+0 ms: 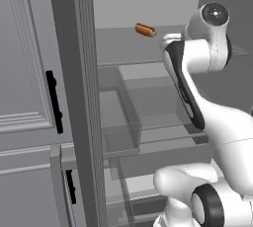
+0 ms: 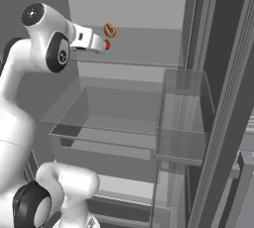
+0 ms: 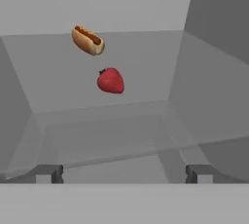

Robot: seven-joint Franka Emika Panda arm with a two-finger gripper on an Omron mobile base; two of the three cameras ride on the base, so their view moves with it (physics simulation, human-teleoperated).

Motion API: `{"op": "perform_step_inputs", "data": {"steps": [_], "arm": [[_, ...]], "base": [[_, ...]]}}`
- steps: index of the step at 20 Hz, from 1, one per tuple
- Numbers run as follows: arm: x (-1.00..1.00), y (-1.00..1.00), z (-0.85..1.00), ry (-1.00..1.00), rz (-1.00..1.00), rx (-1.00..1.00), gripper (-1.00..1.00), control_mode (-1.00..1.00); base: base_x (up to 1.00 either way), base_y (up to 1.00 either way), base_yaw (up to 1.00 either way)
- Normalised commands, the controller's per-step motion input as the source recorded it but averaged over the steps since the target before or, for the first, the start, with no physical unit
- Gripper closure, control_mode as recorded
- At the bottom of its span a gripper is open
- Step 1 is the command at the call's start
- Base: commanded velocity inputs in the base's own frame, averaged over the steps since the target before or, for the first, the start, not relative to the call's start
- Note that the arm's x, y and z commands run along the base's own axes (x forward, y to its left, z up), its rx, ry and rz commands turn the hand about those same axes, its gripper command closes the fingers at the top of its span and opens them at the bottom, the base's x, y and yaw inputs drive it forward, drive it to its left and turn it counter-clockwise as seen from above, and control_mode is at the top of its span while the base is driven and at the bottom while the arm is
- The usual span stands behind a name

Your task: Take the strawberry from the fridge and place it on top of the pancake, located on the dining counter.

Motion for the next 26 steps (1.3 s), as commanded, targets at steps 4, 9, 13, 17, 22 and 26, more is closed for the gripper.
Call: {"op": "perform_step_inputs", "data": {"steps": [4, 9, 13, 17, 22, 26], "arm": [[0.6, -0.19, 0.0, 0.12, 0.07, 0.08, -1.0, -1.0], [0.6, 0.0, -0.01, 0.19, 0.15, 0.0, -1.0, -1.0], [0.67, 0.0, -0.17, 0.08, 0.12, 0.0, -1.0, -1.0], [0.58, 0.0, -0.32, 0.05, 0.09, 0.0, -1.0, -1.0], [0.47, 0.0, -0.34, 0.01, 0.06, 0.0, -1.0, -1.0], [0.64, 0.0, -0.03, 0.0, 0.0, 0.0, -1.0, -1.0]], "base": [[0.0, 0.0, 0.0], [0.0, 0.0, 0.0], [0.0, 0.0, 0.0], [0.0, 0.0, 0.0], [0.0, 0.0, 0.0], [0.0, 0.0, 0.0]]}}
